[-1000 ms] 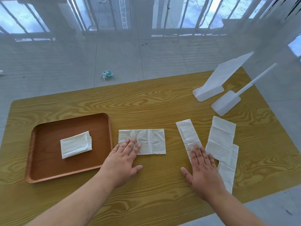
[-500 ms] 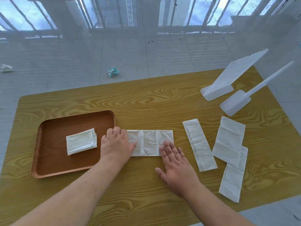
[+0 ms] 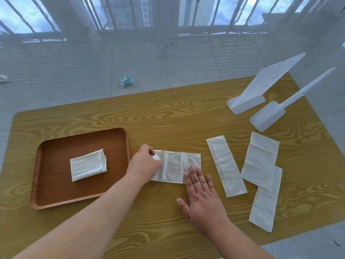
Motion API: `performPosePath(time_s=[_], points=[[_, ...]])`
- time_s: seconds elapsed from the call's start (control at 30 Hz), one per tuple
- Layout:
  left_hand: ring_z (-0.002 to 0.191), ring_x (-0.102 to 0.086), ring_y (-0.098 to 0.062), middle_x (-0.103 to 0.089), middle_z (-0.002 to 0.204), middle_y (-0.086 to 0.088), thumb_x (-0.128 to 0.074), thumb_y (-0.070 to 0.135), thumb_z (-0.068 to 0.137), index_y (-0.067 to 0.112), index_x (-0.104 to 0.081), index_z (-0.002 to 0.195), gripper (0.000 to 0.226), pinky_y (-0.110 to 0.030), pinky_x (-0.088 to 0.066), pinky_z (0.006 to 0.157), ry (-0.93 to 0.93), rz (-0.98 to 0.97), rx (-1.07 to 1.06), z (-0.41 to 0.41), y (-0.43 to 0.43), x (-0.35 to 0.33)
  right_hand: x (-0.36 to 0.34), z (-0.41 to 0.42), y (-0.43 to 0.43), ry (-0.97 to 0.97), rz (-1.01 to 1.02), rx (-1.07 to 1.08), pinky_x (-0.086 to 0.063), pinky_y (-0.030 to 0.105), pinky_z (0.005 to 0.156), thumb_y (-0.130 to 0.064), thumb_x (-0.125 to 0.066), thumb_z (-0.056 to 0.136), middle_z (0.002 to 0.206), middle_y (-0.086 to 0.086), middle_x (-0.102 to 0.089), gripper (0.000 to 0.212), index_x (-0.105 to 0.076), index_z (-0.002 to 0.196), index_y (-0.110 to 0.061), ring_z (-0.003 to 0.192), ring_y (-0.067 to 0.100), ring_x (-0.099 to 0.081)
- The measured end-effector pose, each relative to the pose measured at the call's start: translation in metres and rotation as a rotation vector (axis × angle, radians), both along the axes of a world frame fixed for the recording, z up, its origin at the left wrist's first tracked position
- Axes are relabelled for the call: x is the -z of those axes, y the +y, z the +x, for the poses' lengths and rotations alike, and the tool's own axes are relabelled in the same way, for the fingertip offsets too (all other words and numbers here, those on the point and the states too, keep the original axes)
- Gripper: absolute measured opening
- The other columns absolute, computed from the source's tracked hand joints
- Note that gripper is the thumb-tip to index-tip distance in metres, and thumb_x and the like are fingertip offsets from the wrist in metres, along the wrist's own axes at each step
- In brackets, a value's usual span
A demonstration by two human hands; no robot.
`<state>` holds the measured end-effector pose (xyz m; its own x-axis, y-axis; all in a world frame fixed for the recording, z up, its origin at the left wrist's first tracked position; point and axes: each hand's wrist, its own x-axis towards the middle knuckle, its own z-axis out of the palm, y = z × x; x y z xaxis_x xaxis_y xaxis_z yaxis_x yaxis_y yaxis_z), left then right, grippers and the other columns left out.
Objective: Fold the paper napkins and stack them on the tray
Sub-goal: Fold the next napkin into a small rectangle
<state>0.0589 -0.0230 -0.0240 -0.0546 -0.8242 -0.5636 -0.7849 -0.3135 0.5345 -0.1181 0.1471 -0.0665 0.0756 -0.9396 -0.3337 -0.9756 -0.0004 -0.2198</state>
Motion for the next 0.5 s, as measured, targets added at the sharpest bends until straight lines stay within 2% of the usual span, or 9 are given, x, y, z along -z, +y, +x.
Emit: performPosePath(time_s=[0.07, 0.13, 0.3, 0.5], points=[[0.067, -0.059, -0.017, -0.063, 0.086, 0.000, -0.067, 0.020, 0.082, 0.032, -0.049, 0.101, 0.029, -0.034, -0.047, 0.054, 0.106, 0.015, -0.117, 0.001, 0.001, -0.003, -0.001, 0.001, -0.001, -0.002, 0.009, 0.004, 0.009, 0.048, 0.121, -0.064, -0.012, 0.104, 0.168, 0.007, 0.024, 0.079, 0.016, 0.159, -0.015, 0.152, 0.021, 0.026], [0.066, -0.060, -0.017, -0.063, 0.086, 0.002, -0.068, 0.020, 0.081, 0.033, -0.048, 0.107, 0.035, -0.033, -0.046, 0.053, 0.126, -0.030, -0.139, 0.002, 0.001, -0.007, -0.002, 0.003, -0.002, -0.006, 0.026, 0.011, 0.011, 0.049, 0.121, -0.065, -0.008, 0.103, 0.167, 0.006, 0.028, 0.079, 0.019, 0.158, -0.015, 0.151, 0.020, 0.030], [0.070, -0.063, -0.016, -0.065, 0.085, 0.003, -0.064, 0.020, 0.082, 0.034, -0.045, 0.120, 0.045, -0.037, -0.052, 0.057, 0.065, -0.178, -0.076, -0.001, 0.003, -0.020, -0.009, 0.013, -0.007, -0.049, 0.025, -0.006, 0.010, 0.049, 0.121, -0.061, -0.014, 0.103, 0.166, 0.006, 0.025, 0.078, 0.020, 0.157, -0.016, 0.151, 0.022, 0.029], [0.068, -0.062, -0.010, -0.063, 0.078, 0.010, -0.062, 0.019, 0.085, 0.034, -0.043, 0.130, 0.051, -0.032, -0.045, 0.055, 0.000, -0.301, 0.070, -0.017, 0.013, -0.029, -0.013, 0.022, -0.006, -0.044, 0.030, -0.047, 0.006, 0.050, 0.121, -0.056, -0.017, 0.103, 0.167, 0.011, 0.017, 0.077, 0.012, 0.158, -0.011, 0.153, 0.029, 0.023]])
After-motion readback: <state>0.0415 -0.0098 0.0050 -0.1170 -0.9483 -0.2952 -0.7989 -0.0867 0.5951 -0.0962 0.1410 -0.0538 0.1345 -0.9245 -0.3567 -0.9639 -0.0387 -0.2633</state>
